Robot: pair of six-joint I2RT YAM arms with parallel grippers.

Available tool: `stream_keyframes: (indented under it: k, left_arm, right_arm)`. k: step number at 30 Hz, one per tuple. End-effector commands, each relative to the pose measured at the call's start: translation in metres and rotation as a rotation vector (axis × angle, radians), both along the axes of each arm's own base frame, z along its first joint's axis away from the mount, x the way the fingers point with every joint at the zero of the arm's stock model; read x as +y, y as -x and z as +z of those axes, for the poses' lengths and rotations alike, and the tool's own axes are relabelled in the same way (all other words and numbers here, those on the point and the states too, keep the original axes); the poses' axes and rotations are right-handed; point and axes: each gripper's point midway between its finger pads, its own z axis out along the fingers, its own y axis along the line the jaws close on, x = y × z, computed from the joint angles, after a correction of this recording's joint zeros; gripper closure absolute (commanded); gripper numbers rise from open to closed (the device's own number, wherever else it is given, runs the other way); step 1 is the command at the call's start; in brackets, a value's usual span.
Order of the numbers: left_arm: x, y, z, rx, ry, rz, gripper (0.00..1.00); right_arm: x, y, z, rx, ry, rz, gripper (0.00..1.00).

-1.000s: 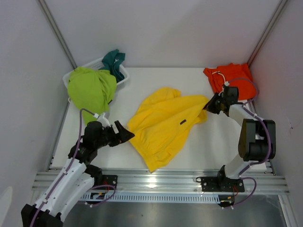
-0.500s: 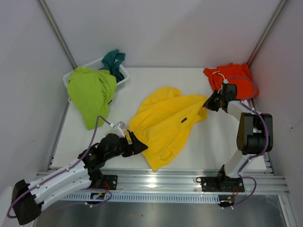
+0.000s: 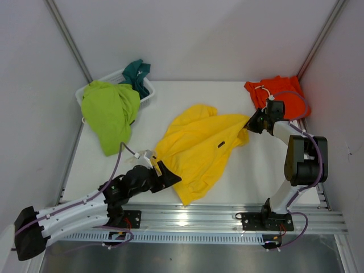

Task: Fold and stack the shorts
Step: Move the shorts to the center of the board, then flatten the shorts out

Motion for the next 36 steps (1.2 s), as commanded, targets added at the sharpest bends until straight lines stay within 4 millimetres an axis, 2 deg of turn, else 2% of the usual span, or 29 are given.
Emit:
stream_keyframes:
  k: [1, 7, 13, 16, 23, 29, 36]
  left_arm:
    - [0.002, -0.001, -0.002, 0.021, 0.016, 0.040, 0.12]
    - [-0.009, 0.010, -0.025, 0.091, 0.018, -0.005, 0.13]
    - [-0.018, 0.001, -0.012, 0.038, 0.047, -0.006, 0.19]
    - [-0.021, -0.002, -0.004, 0.018, 0.071, 0.000, 0.27]
    - [-0.029, 0.000, -0.003, 0.027, 0.101, -0.031, 0.35]
    - [-0.030, -0.004, 0.003, 0.003, 0.114, -0.018, 0.37]
    - [-0.023, -0.018, 0.007, -0.063, 0.126, 0.049, 0.48]
  right_arm:
    - [-0.001, -0.015, 0.018, -0.070, -0.013, -0.005, 1.00]
    - [-0.001, -0.015, 0.020, -0.072, -0.013, -0.003, 1.00]
    - [-0.001, -0.013, 0.023, -0.078, -0.011, 0.000, 1.00]
    - [-0.001, -0.014, 0.025, -0.084, -0.010, -0.001, 1.00]
    - [0.000, -0.013, 0.026, -0.086, -0.011, 0.000, 1.00]
    - [0.000, -0.013, 0.027, -0.090, -0.012, -0.001, 1.00]
    - [0.001, -0.012, 0.029, -0.096, -0.019, 0.005, 1.00]
